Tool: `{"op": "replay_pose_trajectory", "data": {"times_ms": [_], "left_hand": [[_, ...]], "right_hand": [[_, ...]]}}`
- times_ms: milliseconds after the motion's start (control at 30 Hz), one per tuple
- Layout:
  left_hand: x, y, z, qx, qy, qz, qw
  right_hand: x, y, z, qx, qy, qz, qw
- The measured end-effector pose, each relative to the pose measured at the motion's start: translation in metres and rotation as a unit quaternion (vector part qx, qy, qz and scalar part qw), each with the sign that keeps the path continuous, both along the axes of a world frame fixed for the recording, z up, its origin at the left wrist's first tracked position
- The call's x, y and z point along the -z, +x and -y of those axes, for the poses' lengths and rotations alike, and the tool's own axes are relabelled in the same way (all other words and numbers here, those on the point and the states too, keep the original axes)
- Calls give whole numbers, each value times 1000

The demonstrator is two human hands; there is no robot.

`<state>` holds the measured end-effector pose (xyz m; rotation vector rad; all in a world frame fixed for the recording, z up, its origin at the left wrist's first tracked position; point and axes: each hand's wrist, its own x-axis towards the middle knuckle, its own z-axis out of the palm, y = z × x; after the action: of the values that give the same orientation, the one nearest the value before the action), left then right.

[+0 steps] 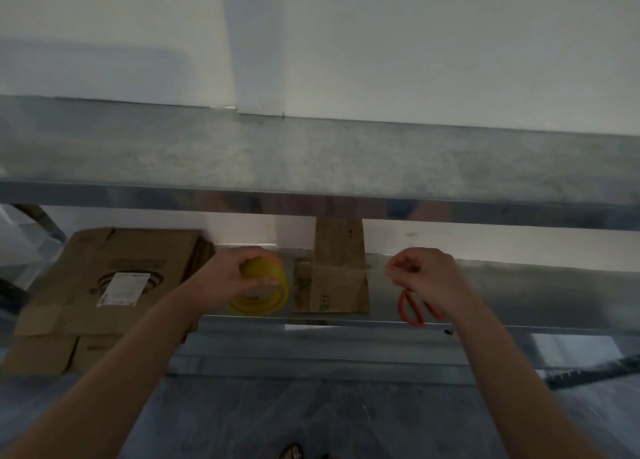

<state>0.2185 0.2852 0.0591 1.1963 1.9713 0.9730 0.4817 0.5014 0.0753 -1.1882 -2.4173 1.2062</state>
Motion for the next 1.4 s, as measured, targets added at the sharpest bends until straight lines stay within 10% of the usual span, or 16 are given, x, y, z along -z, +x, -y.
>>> {"op": "replay_pose_trajectory", "data": {"times_ms": [533,867,1167,1400], "left_hand": [[34,-4,-35,-23,-70,-96,993],[42,1,-50,-22,-61,-65,996],[39,0,-45,-30,-94,-81,992],[39,-6,-40,-33,-69,-92,993]], "right_hand": [[73,-18,-25,50,-164,-47,984],[112,-44,-3,155,-453,-241,844],[122,-53,11,195,-405,-161,879],[90,-62,27,65,4,-166,984]]}}
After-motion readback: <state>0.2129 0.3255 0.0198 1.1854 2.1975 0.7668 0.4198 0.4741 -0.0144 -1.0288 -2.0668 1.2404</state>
